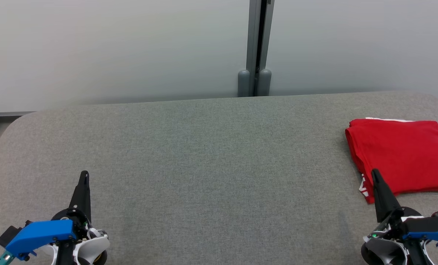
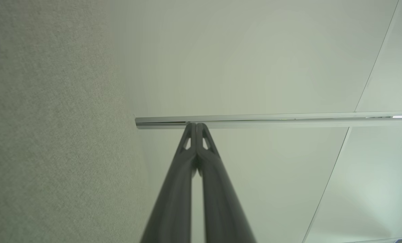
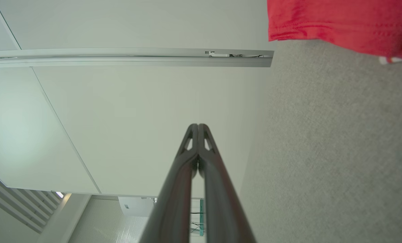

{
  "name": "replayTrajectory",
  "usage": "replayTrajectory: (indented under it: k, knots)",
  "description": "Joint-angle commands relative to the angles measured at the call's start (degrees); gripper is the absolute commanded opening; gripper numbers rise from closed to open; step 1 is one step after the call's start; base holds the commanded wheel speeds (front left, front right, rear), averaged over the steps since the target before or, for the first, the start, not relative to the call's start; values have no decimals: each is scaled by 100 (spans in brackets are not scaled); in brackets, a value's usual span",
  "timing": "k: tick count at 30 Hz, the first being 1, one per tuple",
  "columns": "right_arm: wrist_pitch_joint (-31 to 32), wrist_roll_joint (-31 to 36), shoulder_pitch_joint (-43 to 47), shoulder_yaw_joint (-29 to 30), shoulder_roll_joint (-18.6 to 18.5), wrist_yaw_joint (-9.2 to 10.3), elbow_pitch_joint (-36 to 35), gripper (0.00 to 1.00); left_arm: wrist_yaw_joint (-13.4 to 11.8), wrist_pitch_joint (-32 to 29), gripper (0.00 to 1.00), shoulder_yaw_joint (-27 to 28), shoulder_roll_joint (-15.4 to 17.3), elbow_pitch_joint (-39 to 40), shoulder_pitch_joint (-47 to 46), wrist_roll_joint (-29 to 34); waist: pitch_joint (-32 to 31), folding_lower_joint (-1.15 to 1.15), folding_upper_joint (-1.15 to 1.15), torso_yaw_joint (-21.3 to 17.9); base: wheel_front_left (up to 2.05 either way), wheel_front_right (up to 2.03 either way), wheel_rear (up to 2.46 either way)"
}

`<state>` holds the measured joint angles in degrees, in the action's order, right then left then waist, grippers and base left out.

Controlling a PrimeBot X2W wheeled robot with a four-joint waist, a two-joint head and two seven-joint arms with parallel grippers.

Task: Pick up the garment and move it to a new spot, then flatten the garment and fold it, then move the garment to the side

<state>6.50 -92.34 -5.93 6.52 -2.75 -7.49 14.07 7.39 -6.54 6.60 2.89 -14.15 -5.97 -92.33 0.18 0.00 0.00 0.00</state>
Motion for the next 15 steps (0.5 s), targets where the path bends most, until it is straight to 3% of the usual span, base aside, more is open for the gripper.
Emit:
replayTrajectory:
  k: [1,15]
  knots:
    - [25,-16,-56,11,-23,0,-18,0,31,-18,0,10,-9,24,-58,-16,0,0,0,0,0,0,0]
    - [25,-16,-56,11,-23,0,-18,0,31,-18,0,9,-9,24,-58,-17,0,0,0,0,0,0,0]
